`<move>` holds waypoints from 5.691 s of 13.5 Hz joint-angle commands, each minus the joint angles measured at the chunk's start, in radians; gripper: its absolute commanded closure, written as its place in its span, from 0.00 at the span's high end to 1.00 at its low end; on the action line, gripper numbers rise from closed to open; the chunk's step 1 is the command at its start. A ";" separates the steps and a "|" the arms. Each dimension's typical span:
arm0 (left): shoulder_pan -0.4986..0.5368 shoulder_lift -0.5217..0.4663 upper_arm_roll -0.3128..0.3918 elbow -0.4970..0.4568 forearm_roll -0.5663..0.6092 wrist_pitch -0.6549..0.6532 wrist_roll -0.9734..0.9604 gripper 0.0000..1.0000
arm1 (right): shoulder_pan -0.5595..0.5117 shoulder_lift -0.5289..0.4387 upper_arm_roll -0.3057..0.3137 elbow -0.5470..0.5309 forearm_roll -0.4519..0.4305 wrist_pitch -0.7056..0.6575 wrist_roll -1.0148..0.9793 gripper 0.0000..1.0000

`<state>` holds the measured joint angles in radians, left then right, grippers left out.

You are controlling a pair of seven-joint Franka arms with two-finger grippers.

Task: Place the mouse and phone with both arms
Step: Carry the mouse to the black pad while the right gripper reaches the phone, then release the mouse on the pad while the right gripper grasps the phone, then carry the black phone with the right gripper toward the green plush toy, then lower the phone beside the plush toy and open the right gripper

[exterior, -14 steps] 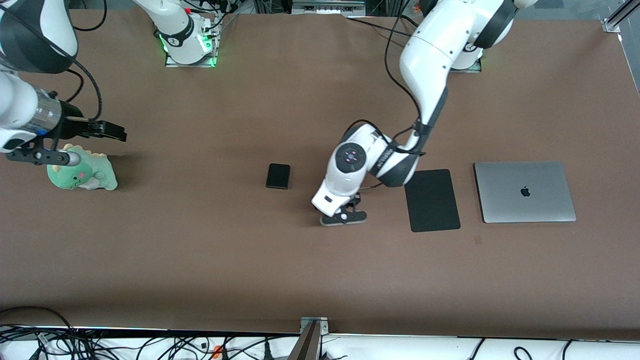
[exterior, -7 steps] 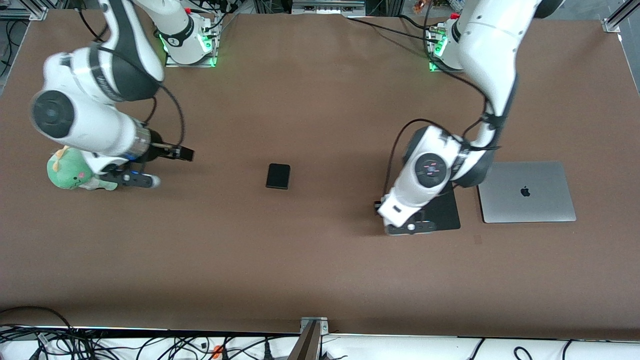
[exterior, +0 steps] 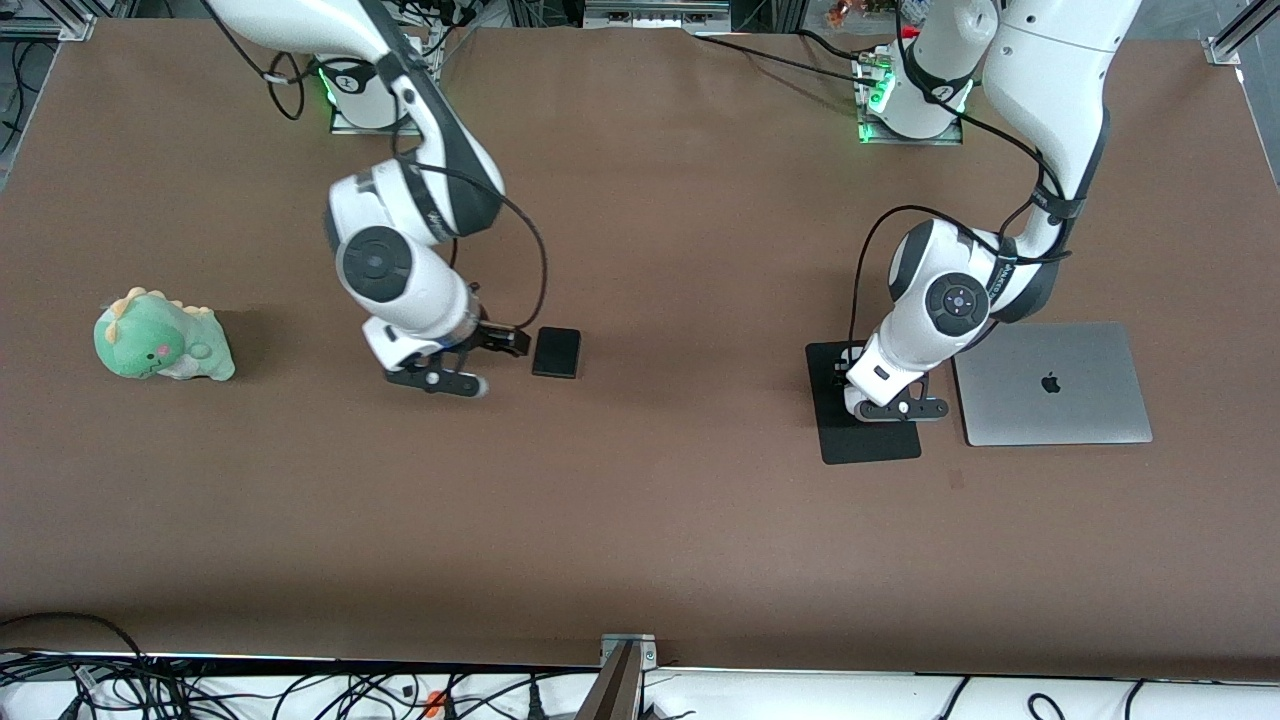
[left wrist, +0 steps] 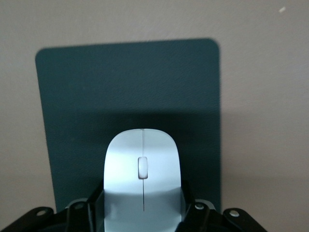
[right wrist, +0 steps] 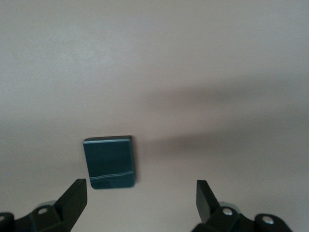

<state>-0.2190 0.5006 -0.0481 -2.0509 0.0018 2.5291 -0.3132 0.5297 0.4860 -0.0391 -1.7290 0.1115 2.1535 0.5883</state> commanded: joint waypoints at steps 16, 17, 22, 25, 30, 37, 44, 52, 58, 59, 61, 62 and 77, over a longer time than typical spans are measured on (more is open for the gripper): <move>0.121 -0.394 -0.004 0.224 0.012 -0.608 0.078 1.00 | 0.153 0.155 -0.035 -0.072 -0.019 0.271 0.103 1.00; 0.145 -0.434 -0.004 0.228 0.010 -0.631 0.100 1.00 | 0.153 0.152 -0.036 -0.072 -0.019 0.261 0.102 1.00; 0.167 -0.485 -0.001 0.447 0.020 -0.944 0.135 1.00 | 0.167 0.163 -0.036 -0.067 -0.019 0.272 0.122 1.00; 0.182 -0.491 0.002 0.524 0.021 -1.000 0.141 1.00 | 0.168 0.180 -0.036 -0.067 -0.029 0.295 0.122 1.00; 0.196 -0.485 -0.016 0.544 0.021 -1.041 0.252 1.00 | 0.167 0.183 -0.042 -0.069 -0.050 0.295 0.122 0.91; 0.191 -0.482 -0.018 0.534 0.011 -1.072 0.249 1.00 | 0.165 0.195 -0.042 -0.063 -0.056 0.302 0.110 0.65; 0.194 -0.479 -0.018 0.537 0.007 -1.067 0.249 1.00 | 0.053 0.151 -0.058 0.068 -0.055 -0.015 -0.124 0.34; 0.190 -0.481 -0.019 0.545 0.006 -1.069 0.247 1.00 | -0.106 -0.101 -0.249 -0.288 -0.041 0.115 -0.608 0.31; 0.188 -0.481 -0.019 0.545 0.006 -1.067 0.247 1.00 | -0.235 -0.172 -0.260 -0.592 -0.039 0.495 -0.674 0.31; 0.187 -0.481 -0.019 0.546 0.006 -1.069 0.247 1.00 | -0.253 -0.152 -0.260 -0.613 -0.039 0.569 -0.708 0.31; 0.187 -0.481 -0.022 0.548 0.006 -1.067 0.247 1.00 | -0.287 -0.127 -0.258 -0.623 -0.038 0.620 -0.748 0.31; 0.187 -0.481 -0.024 0.548 0.006 -1.067 0.247 1.00 | -0.287 -0.126 -0.258 -0.623 -0.035 0.621 -0.748 0.31; 0.187 -0.481 -0.022 0.549 0.006 -1.067 0.247 1.00 | -0.280 -0.144 -0.249 -0.329 0.004 0.118 -0.740 1.00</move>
<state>-0.0315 0.0088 -0.0685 -1.5346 0.0028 1.4818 -0.0829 0.2534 0.3556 -0.2900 -2.1555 0.0930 2.4311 -0.1367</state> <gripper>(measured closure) 0.000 0.000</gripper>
